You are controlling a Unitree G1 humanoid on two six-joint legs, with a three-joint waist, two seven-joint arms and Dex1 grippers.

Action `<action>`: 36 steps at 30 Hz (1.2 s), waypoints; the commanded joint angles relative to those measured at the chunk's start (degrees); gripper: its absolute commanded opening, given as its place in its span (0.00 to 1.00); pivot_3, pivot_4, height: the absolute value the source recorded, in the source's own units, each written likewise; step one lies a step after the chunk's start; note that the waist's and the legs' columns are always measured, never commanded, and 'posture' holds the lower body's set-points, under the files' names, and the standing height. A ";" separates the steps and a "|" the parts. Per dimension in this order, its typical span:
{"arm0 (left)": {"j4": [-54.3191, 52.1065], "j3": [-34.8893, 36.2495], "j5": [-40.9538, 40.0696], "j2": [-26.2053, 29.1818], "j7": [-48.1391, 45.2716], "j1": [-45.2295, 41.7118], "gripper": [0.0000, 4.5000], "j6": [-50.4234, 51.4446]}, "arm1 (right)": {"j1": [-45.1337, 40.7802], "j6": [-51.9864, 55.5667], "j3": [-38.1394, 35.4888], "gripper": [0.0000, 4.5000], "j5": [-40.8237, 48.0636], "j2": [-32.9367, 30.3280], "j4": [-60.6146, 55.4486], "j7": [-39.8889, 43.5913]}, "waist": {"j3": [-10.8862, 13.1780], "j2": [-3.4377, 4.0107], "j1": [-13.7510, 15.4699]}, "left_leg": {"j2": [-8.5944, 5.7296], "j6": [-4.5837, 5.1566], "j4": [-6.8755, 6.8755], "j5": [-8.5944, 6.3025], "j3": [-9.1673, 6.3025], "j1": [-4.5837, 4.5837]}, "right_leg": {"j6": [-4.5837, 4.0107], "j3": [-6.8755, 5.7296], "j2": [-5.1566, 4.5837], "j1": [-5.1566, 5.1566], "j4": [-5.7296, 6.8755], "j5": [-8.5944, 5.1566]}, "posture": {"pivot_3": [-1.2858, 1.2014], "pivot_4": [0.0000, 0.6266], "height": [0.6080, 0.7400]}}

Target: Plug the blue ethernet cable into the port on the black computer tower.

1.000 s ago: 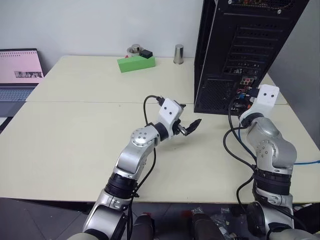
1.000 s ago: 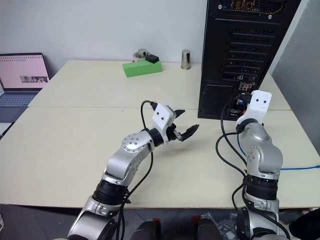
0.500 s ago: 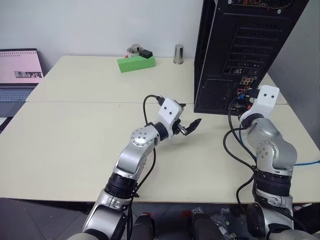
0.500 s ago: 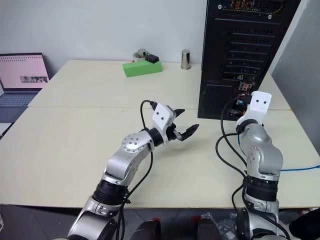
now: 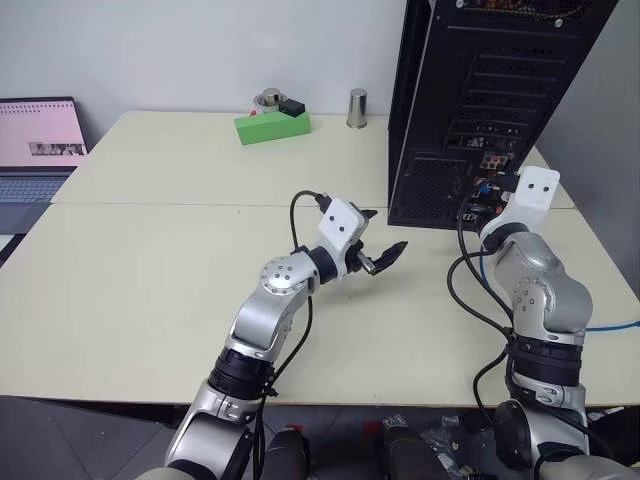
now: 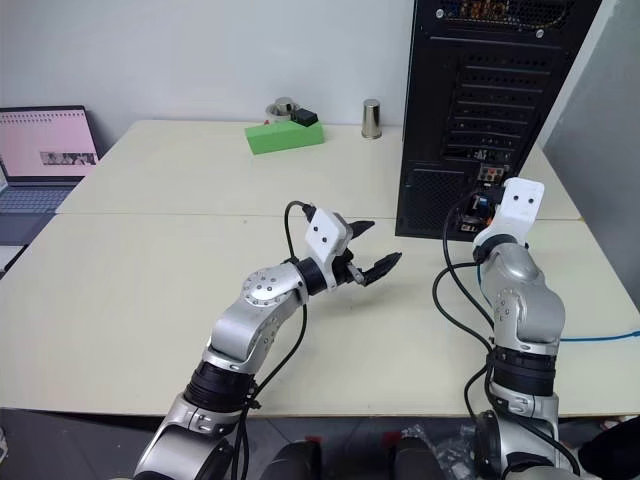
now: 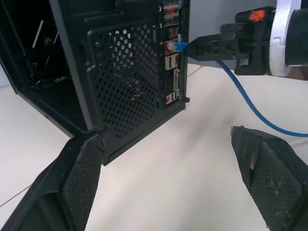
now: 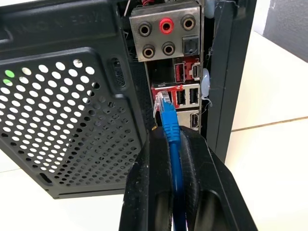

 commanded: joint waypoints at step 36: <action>5.85 1.23 -1.99 -0.06 -6.88 -8.08 0.96 -8.10 | -2.69 -3.88 1.00 0.00 -1.21 -0.92 2.24 0.07 | 0.00 0.00 -0.32 | 0.00 0.00 -0.01 0.00 0.00 0.00 | 0.00 0.00 0.00 -0.01 0.00 0.00 | 0.52 0.24 1.00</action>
